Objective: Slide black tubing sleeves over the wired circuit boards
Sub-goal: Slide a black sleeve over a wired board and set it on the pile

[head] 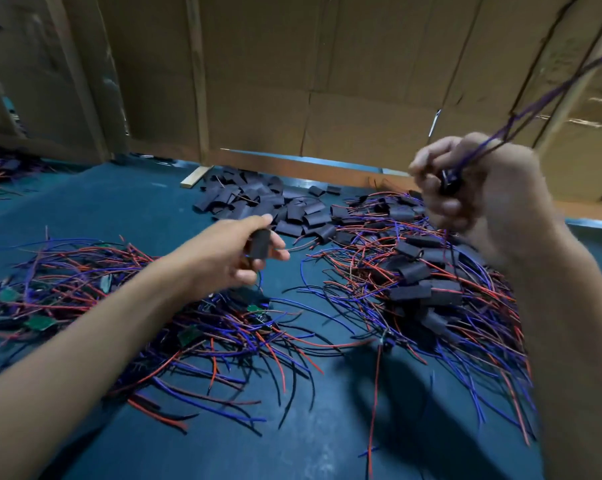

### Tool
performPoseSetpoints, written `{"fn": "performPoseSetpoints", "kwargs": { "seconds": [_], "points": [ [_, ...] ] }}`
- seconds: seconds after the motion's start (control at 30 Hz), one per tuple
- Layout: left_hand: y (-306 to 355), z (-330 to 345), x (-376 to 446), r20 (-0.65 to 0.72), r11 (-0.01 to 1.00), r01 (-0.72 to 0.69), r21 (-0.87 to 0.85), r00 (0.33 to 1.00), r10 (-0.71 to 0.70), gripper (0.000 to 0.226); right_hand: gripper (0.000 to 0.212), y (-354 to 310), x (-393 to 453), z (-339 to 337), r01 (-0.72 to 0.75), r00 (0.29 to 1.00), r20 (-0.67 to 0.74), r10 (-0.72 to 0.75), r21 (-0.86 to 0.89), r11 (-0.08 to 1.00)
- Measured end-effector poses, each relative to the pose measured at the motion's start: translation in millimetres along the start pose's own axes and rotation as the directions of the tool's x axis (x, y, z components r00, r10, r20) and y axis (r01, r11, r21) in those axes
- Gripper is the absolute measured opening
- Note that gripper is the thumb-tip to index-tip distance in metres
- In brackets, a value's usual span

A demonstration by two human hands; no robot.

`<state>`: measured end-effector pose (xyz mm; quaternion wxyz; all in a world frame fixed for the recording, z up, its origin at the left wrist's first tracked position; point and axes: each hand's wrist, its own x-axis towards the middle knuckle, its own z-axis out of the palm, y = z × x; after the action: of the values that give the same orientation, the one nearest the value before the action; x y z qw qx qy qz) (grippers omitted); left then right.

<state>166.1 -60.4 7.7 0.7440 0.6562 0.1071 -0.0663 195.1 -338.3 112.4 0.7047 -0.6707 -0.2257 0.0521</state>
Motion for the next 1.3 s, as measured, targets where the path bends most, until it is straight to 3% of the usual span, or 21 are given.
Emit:
{"fn": "performPoseSetpoints", "kwargs": {
  "seconds": [0.07, 0.17, 0.27, 0.37, 0.43, 0.53, 0.63, 0.73, 0.83, 1.0, 1.3],
  "points": [
    [-13.1, 9.9, -6.3, 0.08, 0.972, 0.079, -0.222, 0.995, -0.062, 0.05, 0.035, 3.6, -0.3, 2.2, -0.105, 0.991, 0.058, 0.119, -0.209, 0.972],
    [-26.6, 17.8, -14.0, 0.198, 0.928, 0.155, -0.34, 0.976, -0.09, 0.06, 0.061, 15.4, -0.8, 12.6, -0.192, 0.965, 0.107, 0.24, -0.34, 0.921],
    [-27.5, 12.4, -18.2, 0.247, 0.933, 0.098, -0.345, 0.969, -0.011, 0.06, 0.061, 26.8, -3.0, 21.5, -0.121, 0.964, 0.139, 0.226, -0.527, 0.841],
    [-30.0, 7.8, -20.3, 0.264, 0.937, -0.005, -0.349, 0.959, 0.103, 0.04, 0.052, 33.6, -6.7, 26.6, -0.047, 0.933, 0.232, 0.274, -0.678, 0.734],
    [-36.1, 8.8, -19.0, 0.24, 0.963, -0.111, -0.247, 0.956, 0.172, 0.036, 0.048, 35.4, -7.0, 30.3, -0.076, 0.918, 0.246, 0.312, -0.662, 0.745],
    [-45.0, 8.6, -15.2, 0.213, 0.951, -0.301, 0.068, 0.936, 0.281, 0.037, 0.04, 35.8, -3.8, 32.5, -0.091, 0.93, 0.226, 0.289, -0.621, 0.778],
    [-50.1, 7.3, -16.2, 0.215, 0.846, -0.473, 0.246, 0.878, 0.429, 0.029, 0.039, 32.9, -1.8, 25.5, -0.049, 0.966, 0.175, 0.189, -0.595, 0.802],
    [-53.0, 5.8, -17.1, 0.2, 0.763, -0.55, 0.339, 0.835, 0.514, 0.041, 0.035, 29.5, -2.8, 14.6, -0.003, 0.986, 0.138, 0.098, -0.562, 0.827],
    [-55.9, 3.4, -16.9, 0.215, 0.589, -0.589, 0.553, 0.784, 0.582, 0.036, 0.034, 26.9, -3.0, 6.1, 0.047, 0.993, 0.119, 0.022, -0.543, 0.839],
    [-59.1, 4.0, -15.0, 0.222, 0.539, -0.599, 0.593, 0.764, 0.605, 0.027, 0.046, 23.7, -4.5, 0.6, 0.088, 0.996, 0.069, -0.06, -0.533, 0.842],
    [-57.3, 5.3, -16.9, 0.248, 0.572, -0.629, 0.526, 0.757, 0.605, 0.035, 0.023, 24.9, -4.7, 6.4, 0.087, 0.993, 0.119, -0.025, -0.555, 0.827]
  ]
}}
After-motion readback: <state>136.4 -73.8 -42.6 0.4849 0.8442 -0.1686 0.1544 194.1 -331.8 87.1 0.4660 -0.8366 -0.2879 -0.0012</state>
